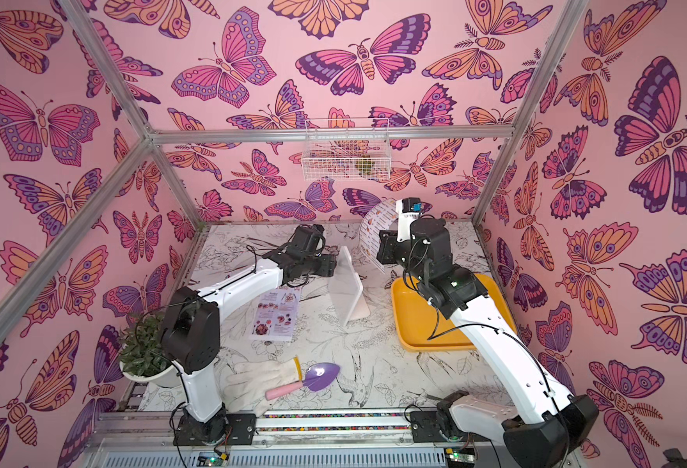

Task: Replace the menus in the menu holders
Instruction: Adjust the menu holder at the center of the board, then insert the menu into the menu holder.

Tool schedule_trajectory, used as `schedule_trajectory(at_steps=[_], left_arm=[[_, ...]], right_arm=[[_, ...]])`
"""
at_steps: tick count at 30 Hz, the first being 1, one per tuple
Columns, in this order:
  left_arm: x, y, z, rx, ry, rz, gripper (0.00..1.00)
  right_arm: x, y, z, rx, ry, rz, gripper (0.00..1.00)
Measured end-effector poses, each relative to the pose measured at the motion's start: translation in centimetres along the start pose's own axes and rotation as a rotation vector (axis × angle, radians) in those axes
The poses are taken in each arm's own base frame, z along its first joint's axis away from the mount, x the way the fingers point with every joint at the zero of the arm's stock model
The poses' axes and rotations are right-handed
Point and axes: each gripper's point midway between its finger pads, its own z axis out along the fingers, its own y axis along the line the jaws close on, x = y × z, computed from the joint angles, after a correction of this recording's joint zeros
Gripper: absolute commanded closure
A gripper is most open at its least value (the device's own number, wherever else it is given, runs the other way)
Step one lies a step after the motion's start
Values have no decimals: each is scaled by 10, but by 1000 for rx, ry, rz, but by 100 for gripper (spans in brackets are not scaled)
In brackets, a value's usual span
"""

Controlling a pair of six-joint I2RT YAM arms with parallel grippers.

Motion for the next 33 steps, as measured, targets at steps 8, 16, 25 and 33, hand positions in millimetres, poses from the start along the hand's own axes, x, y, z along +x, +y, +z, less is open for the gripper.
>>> schedule_trajectory(at_steps=[8,16,25,33], left_arm=[[-7,-8,17,62,-4,-28,26],[-8,0,18,47,-8,-58,26],[9,10,13,17,18,-75,27],[10,11,7,16,15,-82,27]], right_arm=[[7,-5,2,19,-9,69,100],[14,-7,1,39,-38,145,100],[-1,-1,-5,18,-100,195,100],[2,-3,-3,20,-98,197,100]])
